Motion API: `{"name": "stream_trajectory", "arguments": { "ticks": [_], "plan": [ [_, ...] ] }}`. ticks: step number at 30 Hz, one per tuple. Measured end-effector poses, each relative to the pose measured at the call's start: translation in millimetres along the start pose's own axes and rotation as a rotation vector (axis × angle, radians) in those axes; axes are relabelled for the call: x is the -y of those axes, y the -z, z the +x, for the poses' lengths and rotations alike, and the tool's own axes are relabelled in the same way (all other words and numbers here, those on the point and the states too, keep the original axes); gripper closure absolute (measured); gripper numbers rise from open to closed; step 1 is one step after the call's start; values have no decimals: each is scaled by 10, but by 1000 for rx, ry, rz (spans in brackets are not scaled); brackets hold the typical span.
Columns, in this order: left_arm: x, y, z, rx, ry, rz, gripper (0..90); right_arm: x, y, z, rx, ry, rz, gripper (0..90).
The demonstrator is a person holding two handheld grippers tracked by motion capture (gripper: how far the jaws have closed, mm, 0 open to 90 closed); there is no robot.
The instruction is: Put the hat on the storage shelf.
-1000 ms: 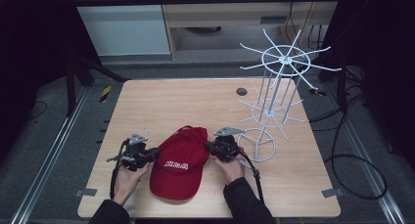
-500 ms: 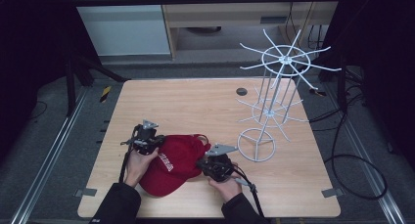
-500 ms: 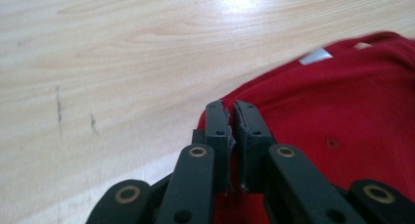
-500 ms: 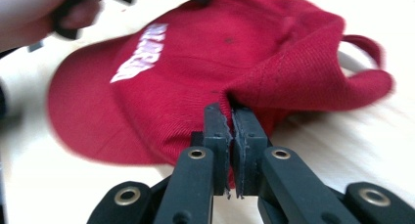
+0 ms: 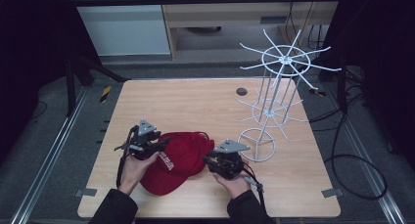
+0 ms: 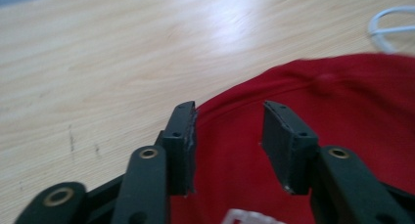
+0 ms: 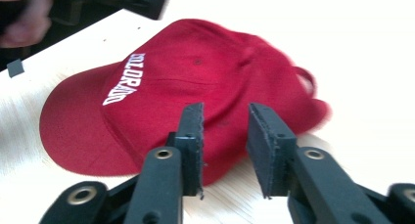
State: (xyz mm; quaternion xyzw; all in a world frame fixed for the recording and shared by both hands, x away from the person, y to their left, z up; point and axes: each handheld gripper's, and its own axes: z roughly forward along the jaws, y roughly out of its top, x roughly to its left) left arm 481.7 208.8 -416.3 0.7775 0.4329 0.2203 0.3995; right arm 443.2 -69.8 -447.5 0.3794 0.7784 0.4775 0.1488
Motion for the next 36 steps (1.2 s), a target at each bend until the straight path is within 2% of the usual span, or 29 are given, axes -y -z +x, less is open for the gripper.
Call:
{"name": "stream_trajectory", "arguments": {
  "ticks": [2, 5, 9, 14, 17, 20, 24, 25, 26, 28, 29, 32, 33, 36],
  "plan": [
    [-29, 48, -138, 10, -9, -3, 501, 7, 135, -58, 23, 5, -11, 630],
    [-48, 19, -354, 24, -17, -5, 437, 103, 348, -181, 69, 8, -32, 587],
    [-68, -159, -607, 45, -15, 11, 354, 309, 608, -377, 118, -25, -28, 557],
    [-60, -352, -855, 62, -27, 40, 261, 510, 863, -567, 171, -48, -22, 507],
    [-55, -442, -974, 47, -47, 54, 222, 615, 971, -647, 199, -61, -23, 462],
    [-51, -540, -1078, 27, -46, 73, 199, 684, 1032, -712, 220, -76, -20, 428],
    [-10, -673, -1164, -13, -81, 146, 194, 733, 1083, -778, 228, -92, -17, 403],
    [5, -698, -1166, -23, -83, 157, 216, 742, 1092, -787, 230, -94, -16, 402],
    [23, -716, -1157, -33, -81, 153, 304, 752, 1100, -797, 232, -94, -15, 403],
    [30, -725, -1094, -5, -51, 158, 449, 766, 1116, -807, 236, -99, -11, 407],
    [27, -715, -1058, 10, -31, 153, 560, 770, 1125, -813, 236, -98, -11, 409],
    [8, -661, -978, 27, -16, 138, 788, 781, 1141, -829, 243, -98, -12, 414],
    [1, -635, -957, 36, -15, 135, 843, 785, 1146, -836, 245, -98, -12, 416],
    [-26, -537, -909, 57, -7, 95, 871, 798, 1164, -854, 256, -100, -11, 417]
  ]
}}
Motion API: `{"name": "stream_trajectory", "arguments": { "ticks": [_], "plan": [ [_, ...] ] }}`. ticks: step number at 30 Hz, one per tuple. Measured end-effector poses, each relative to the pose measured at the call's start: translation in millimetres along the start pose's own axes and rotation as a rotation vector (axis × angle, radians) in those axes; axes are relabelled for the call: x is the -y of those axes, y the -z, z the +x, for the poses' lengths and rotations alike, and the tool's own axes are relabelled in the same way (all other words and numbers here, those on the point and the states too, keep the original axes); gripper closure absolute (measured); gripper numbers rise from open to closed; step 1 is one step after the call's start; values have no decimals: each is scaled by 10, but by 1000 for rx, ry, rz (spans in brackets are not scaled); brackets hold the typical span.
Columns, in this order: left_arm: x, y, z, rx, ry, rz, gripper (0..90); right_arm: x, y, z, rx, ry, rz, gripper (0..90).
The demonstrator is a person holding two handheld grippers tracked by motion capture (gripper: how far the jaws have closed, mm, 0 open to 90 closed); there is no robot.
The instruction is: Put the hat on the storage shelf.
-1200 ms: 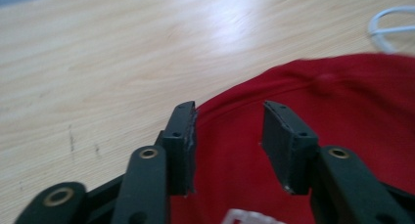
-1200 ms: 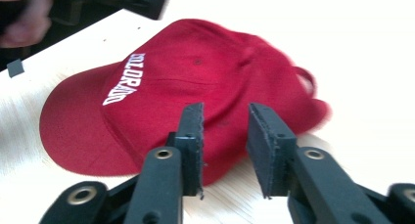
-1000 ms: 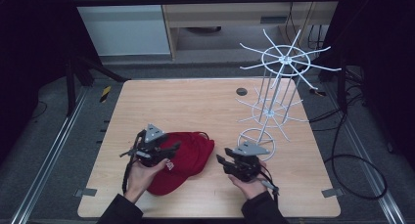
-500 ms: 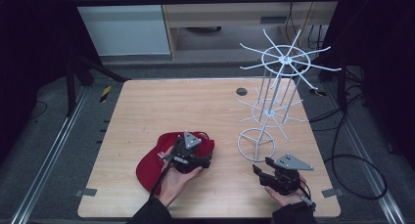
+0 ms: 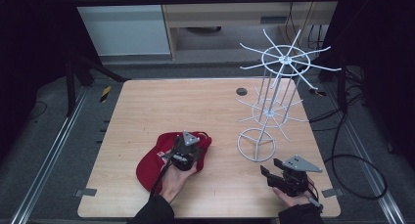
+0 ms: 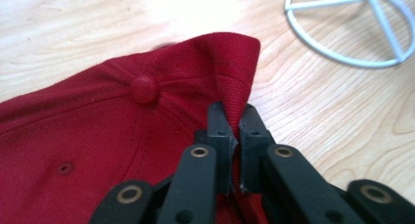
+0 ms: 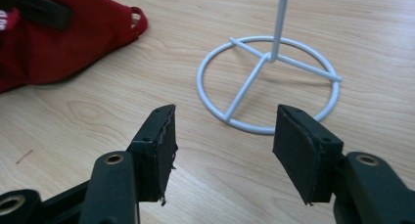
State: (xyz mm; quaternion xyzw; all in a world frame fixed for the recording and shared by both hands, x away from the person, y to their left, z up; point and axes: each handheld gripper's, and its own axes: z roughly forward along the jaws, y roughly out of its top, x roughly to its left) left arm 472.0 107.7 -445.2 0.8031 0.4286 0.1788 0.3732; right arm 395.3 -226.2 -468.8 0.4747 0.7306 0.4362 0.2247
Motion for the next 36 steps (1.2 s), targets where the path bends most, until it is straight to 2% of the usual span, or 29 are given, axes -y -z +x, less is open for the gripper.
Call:
{"name": "stream_trajectory", "arguments": {
  "ticks": [4, 8, 15, 18, 22, 26, 31, 36],
  "plan": [
    [-44, 221, 39, 23, -2, -82, 873, 17, 24, -52, 19, -2, -6, 417],
    [-126, 529, 141, 70, 36, -201, 874, 35, 56, -118, 33, -21, -14, 415],
    [-319, 1059, 301, 109, 79, -395, 876, 65, 100, -229, 60, -40, -29, 412],
    [-420, 1220, 345, 112, 84, -455, 877, 72, 111, -257, 68, -45, -32, 412],
    [-552, 1367, 385, 160, 117, -534, 878, 79, 119, -285, 78, -42, -34, 412],
    [-718, 1494, 351, 212, 133, -619, 877, 88, 119, -303, 83, -48, -34, 411],
    [-963, 1664, 231, 232, 129, -712, 878, 94, 124, -321, 88, -52, -35, 408],
    [-1211, 1817, 120, 254, 116, -776, 878, 99, 117, -328, 87, -50, -33, 407]
  ]
}}
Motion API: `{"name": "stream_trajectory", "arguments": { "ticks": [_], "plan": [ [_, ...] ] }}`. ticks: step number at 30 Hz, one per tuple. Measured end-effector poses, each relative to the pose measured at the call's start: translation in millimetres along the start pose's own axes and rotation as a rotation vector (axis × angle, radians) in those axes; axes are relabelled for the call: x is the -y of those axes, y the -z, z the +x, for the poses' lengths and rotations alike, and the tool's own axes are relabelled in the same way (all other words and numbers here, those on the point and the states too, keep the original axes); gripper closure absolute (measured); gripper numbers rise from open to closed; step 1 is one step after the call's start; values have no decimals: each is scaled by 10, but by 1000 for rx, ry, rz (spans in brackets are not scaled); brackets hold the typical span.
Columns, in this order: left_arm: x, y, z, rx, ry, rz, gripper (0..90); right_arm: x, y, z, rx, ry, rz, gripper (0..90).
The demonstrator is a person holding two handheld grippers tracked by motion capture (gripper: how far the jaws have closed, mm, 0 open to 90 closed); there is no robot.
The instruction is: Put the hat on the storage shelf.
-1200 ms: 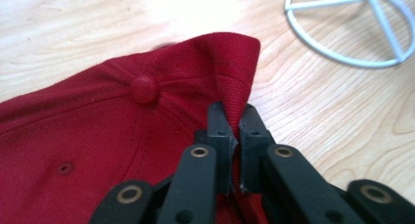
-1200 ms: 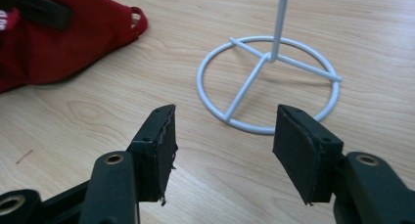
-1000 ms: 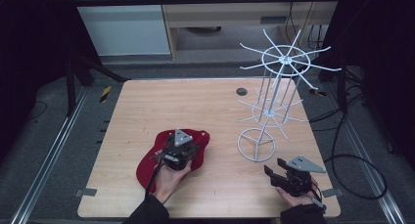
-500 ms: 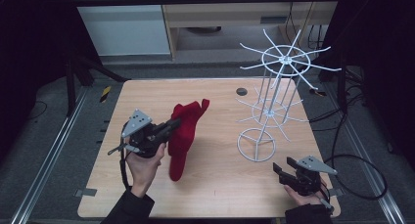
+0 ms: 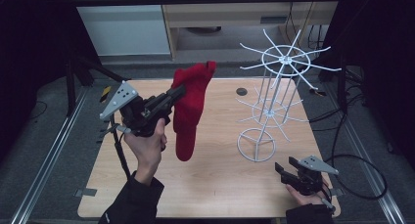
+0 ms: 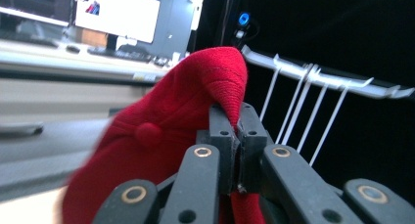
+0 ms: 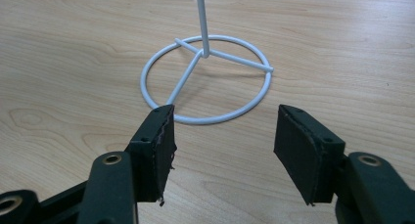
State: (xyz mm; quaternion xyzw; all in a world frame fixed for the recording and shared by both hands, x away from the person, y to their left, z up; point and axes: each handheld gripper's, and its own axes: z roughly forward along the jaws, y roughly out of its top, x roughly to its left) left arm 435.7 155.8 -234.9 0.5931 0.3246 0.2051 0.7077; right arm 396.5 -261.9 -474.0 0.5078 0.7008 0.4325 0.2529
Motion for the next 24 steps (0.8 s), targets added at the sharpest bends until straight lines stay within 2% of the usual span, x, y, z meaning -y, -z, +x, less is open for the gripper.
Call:
{"name": "stream_trajectory", "arguments": {
  "ticks": [6, 9, 12, 18, 24],
  "plan": [
    [-223, -47, -190, 41, -31, -46, 878, 1, -2, -13, 3, 2, 0, 405],
    [-279, -58, -289, 61, -48, -55, 877, 2, -3, -12, 4, 2, 2, 405],
    [-302, -95, -382, 93, -46, -50, 877, 1, -5, -8, 4, 1, 1, 405],
    [-180, -270, -532, 113, -77, 18, 875, 1, -3, -11, 1, 1, 2, 404],
    [29, -338, -520, 147, -79, 88, 838, 4, -7, -13, -3, -1, 3, 403]
  ]
}}
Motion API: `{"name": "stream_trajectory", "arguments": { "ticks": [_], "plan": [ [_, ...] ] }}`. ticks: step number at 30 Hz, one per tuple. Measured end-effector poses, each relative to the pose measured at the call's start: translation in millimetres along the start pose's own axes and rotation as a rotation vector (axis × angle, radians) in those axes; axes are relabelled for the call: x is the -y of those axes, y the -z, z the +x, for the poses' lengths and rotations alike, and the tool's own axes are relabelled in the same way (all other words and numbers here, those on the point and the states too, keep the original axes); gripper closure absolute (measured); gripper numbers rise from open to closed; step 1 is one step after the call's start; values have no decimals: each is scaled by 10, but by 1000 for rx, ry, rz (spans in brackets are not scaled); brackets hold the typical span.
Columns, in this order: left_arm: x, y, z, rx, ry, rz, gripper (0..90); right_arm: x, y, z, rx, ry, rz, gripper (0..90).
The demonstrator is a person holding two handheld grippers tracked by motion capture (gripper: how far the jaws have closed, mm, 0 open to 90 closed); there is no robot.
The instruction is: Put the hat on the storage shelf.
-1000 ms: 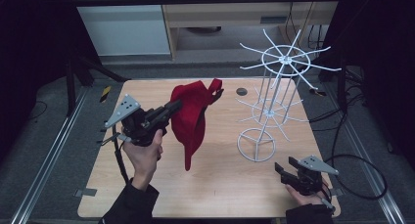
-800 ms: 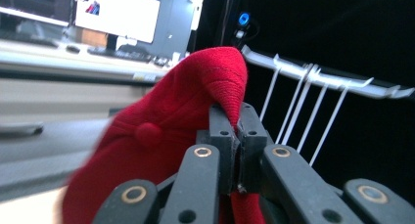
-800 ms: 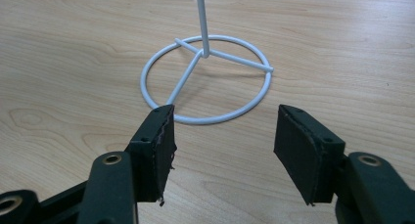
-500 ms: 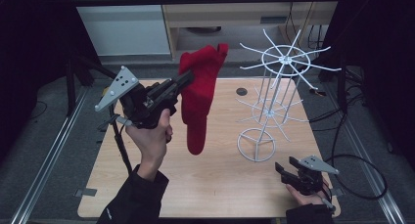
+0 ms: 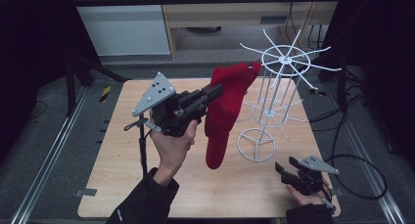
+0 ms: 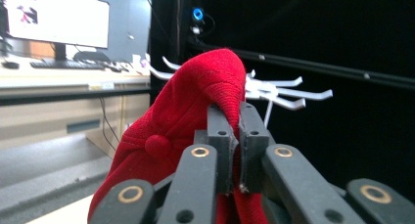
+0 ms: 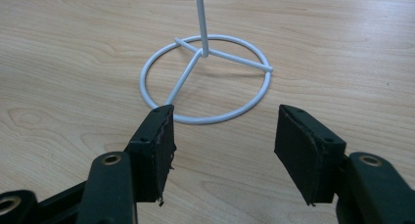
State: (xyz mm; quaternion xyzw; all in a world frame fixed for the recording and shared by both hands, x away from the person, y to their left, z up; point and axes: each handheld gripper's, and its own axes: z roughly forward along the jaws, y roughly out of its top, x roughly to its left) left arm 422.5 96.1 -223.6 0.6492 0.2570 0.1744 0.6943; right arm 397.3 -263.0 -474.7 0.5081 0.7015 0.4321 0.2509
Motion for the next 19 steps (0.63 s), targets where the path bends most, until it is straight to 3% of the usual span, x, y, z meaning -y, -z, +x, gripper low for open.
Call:
{"name": "stream_trajectory", "arguments": {
  "ticks": [4, 7, 12, 15, 19],
  "plan": [
    [130, -2, 36, 5, -11, 51, 779, 1, -5, 3, 1, 2, 2, 402],
    [223, 37, 83, 16, -21, 95, 666, 5, -5, -2, 2, 1, 4, 400],
    [373, 279, 170, 27, -44, 79, 461, 15, -10, -16, 8, -2, 5, 392],
    [469, 464, 249, -17, -60, 82, 400, 21, -20, -17, 11, -6, 7, 376],
    [698, 667, 449, -112, -62, 130, 342, 26, -21, -29, 18, -11, 1, 344]
  ]
}}
